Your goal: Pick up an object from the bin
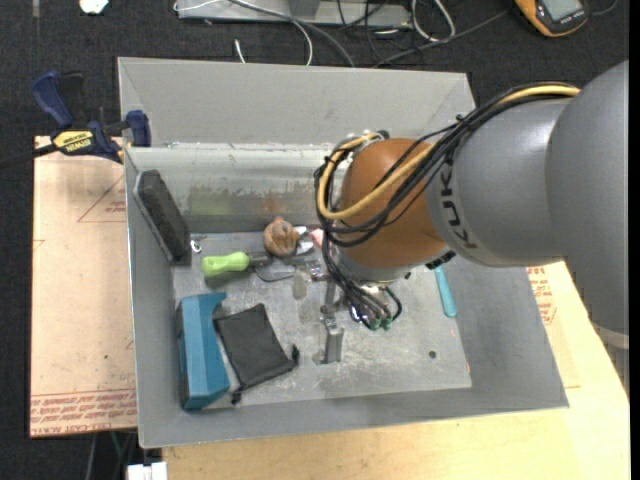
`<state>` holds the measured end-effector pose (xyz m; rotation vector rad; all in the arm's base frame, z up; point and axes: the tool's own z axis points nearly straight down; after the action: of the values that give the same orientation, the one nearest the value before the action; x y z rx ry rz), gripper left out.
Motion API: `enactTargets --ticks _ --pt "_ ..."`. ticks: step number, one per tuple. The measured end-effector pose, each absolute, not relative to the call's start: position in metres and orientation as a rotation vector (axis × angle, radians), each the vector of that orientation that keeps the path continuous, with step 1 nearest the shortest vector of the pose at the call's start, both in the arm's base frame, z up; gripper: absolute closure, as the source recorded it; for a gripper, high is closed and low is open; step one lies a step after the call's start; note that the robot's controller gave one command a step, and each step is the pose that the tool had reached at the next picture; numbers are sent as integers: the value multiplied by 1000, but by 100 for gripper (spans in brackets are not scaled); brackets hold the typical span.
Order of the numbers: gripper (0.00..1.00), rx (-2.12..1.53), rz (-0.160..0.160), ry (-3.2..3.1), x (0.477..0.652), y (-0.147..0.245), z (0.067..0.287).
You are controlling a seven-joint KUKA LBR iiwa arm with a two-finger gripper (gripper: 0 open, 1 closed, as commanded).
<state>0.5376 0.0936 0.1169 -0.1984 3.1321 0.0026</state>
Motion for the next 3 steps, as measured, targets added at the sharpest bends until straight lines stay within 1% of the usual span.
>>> enactTargets --ticks 1,2,3 --pt "0 -261 5 3126 536 139 135" --pt "0 -263 7 3128 552 198 100" --pt "0 -146 11 3124 564 196 73"
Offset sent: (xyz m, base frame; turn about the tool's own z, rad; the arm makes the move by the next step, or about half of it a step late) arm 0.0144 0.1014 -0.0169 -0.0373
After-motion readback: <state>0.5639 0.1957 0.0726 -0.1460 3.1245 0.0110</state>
